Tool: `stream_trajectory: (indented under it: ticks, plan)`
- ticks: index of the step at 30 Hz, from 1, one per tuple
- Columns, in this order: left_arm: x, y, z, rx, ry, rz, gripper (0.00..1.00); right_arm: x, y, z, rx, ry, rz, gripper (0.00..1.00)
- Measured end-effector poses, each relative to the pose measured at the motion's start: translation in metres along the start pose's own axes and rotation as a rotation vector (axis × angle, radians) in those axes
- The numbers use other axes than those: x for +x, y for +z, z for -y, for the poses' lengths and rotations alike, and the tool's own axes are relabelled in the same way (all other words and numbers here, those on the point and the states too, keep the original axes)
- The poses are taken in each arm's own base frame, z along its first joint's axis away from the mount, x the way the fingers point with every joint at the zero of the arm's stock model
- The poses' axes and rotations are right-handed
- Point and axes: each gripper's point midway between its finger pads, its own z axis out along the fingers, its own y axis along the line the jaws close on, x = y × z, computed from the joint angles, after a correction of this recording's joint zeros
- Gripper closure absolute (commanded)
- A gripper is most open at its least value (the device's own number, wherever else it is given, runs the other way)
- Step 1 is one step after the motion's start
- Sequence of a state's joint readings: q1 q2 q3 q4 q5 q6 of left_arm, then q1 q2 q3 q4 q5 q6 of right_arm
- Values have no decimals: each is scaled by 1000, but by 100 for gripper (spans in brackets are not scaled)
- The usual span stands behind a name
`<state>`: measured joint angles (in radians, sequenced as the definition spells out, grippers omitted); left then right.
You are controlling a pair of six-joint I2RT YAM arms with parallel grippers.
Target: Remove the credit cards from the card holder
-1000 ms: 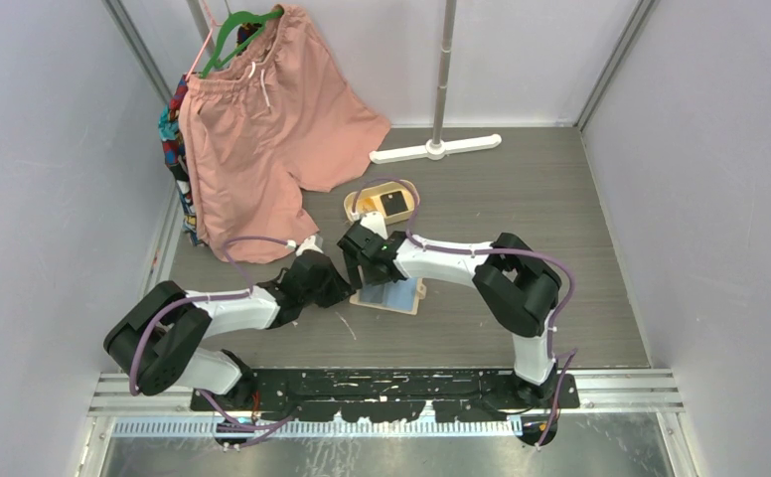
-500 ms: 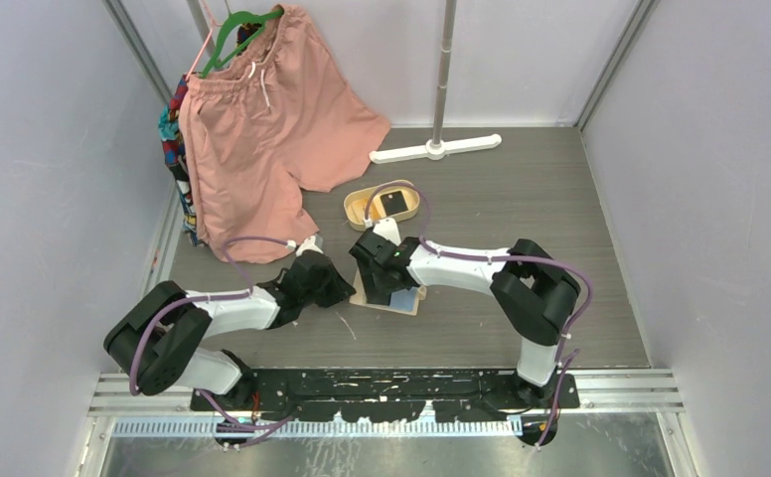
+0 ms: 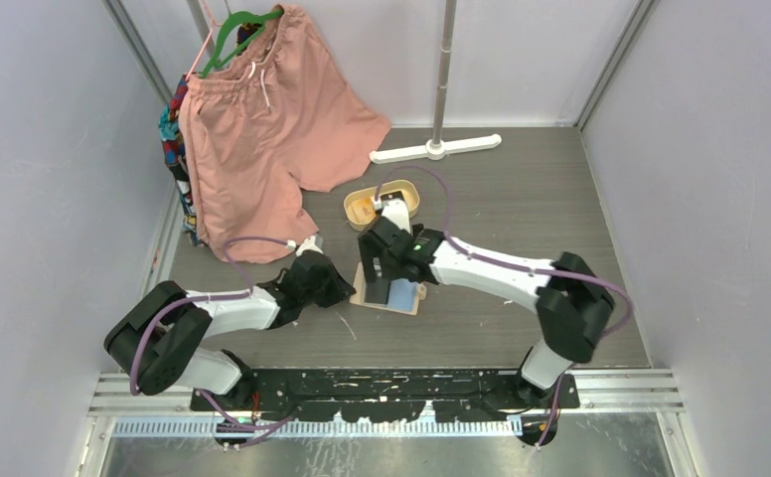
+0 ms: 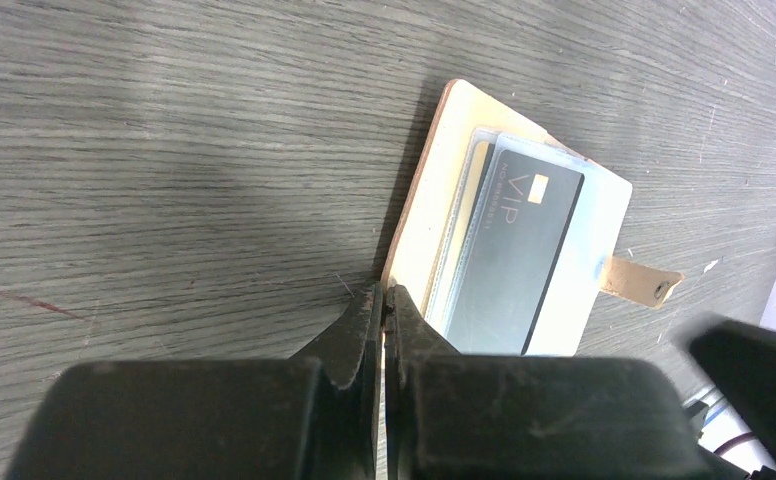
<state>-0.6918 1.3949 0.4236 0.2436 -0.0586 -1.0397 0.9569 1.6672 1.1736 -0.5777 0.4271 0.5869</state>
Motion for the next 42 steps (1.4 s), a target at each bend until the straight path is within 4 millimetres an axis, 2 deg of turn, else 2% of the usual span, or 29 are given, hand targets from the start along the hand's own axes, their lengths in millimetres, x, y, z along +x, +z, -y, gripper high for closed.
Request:
stream_trajectory:
  ticks: [4, 6, 8, 12, 15, 20, 24, 33, 42]
  plan:
    - [0, 0, 0, 0, 0, 0, 100, -35, -31, -17, -209, 160, 88, 0]
    - [0, 0, 0, 0, 0, 0, 100, -40, -31, -19, -302, 253, 84, 0]
    - [0, 0, 0, 1, 0, 0, 100, -32, -19, -19, -366, 340, 40, 0]
    - [0, 0, 0, 1, 0, 1, 100, 6, 9, -18, -415, 455, -108, 0]
    - [0, 0, 0, 1, 0, 1, 100, 23, 15, -30, -473, 495, -179, 0]
    - [0, 0, 0, 1, 0, 1, 100, 18, 16, -54, -608, 556, -190, 1]
    - [-1, 0, 0, 0, 0, 2, 100, 20, 21, -63, -665, 589, -194, 2]
    - [-3, -1, -2, -8, -3, 11, 100, 16, 22, -65, -730, 675, -160, 2]
    - [-3, -1, -3, -8, -3, 11, 100, 20, 20, -48, -660, 727, -102, 1]
